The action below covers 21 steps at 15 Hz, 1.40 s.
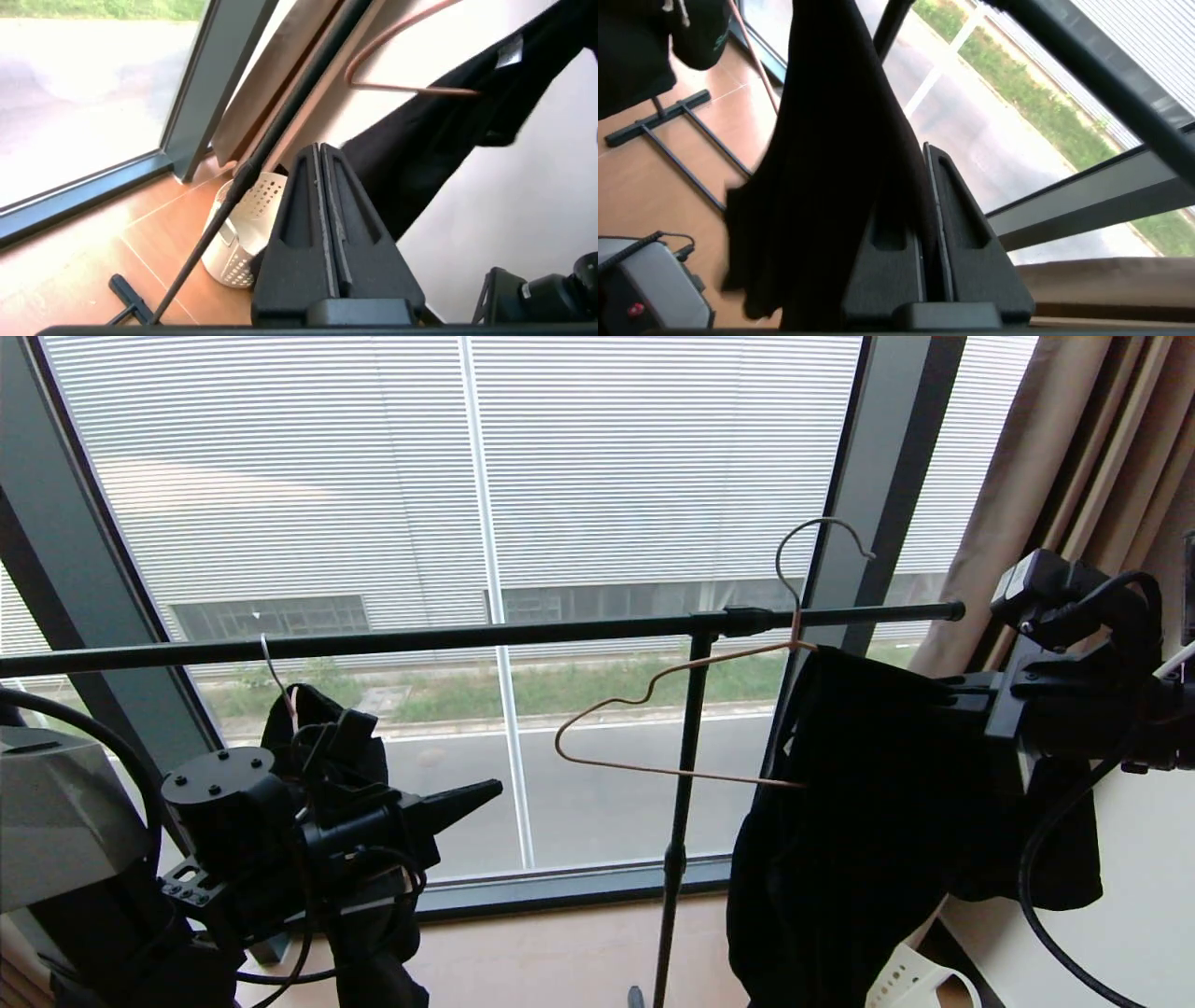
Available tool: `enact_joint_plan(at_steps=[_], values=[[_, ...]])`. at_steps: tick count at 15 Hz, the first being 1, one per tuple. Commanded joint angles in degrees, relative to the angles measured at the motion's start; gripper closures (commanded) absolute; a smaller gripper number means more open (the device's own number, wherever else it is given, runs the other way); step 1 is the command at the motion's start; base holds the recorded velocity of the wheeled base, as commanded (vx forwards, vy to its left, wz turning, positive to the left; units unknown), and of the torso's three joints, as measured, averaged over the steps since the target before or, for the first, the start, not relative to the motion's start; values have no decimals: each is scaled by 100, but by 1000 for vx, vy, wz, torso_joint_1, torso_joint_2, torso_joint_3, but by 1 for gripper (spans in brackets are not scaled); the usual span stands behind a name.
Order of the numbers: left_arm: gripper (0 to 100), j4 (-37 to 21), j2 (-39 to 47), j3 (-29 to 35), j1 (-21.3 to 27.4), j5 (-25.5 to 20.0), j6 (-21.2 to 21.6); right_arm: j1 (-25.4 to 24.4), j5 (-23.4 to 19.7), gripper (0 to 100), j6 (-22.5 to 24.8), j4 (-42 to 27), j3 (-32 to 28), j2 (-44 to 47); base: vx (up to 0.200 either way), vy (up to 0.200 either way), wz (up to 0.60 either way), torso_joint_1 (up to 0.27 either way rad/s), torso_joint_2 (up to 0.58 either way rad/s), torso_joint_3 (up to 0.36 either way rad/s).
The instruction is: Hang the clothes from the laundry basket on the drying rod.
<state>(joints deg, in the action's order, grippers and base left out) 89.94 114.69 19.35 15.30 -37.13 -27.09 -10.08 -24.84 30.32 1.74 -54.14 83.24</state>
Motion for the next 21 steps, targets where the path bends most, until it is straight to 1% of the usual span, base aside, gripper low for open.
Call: enact_joint_plan(at_steps=[1, 4, 5, 6, 7, 9, 11, 14, 16, 17, 18, 21], values=[[100, 6, -8, -45, 52, -57, -7, -3, -12, 100, -17, 1, 0, 8, 0, 0, 0, 0, 0, 0], [100, 6, -149, -212, 237, -57, 116, -3, -3, 100, -44, -7, 0, 43, 0, 0, 0, 0, 0, 0], [100, 6, -166, -344, 377, -57, 424, -29, -3, 100, -44, -7, -27, 43, 0, 0, 0, 0, 0, 0], [100, 6, -166, -388, 412, -57, 608, -47, -3, 100, -44, 1, -35, 43, 0, 0, 0, 0, 0, 0], [0, 6, -157, -484, 536, -57, 784, -117, -12, 100, -52, 1, -53, 52, 0, 0, 0, 0, 0, 0], [0, 6, -149, -660, 949, -48, 907, -301, -12, 100, -175, 10, -114, 114, 0, 0, 0, 0, 0, 0], [0, 6, 45, -555, 1203, -48, 1153, -618, -12, 100, -263, 1, -211, 123, 0, 0, 0, 0, 0, 0], [0, 6, 300, -256, 1370, -48, 1320, -996, -12, 100, -290, -60, -369, 193, 0, 0, 0, 0, 0, 0], [0, 6, 537, -36, 1441, -40, 1593, -1233, -3, 100, -298, -60, -440, 298, 0, 0, 0, 0, 0, 0], [0, 6, 546, -27, 1441, -40, 1601, -1233, -3, 100, -298, -60, -440, 307, 0, 0, 0, 0, 0, 0], [0, 6, 757, 157, 1511, -31, 1724, -1374, -12, 100, -298, -60, -475, 316, 0, 0, 0, 0, 0, 0], [0, 6, 976, 412, 1529, -13, 1724, -1514, -20, 100, -307, -69, -466, 281, 0, 0, 0, 0, 0, 0]])
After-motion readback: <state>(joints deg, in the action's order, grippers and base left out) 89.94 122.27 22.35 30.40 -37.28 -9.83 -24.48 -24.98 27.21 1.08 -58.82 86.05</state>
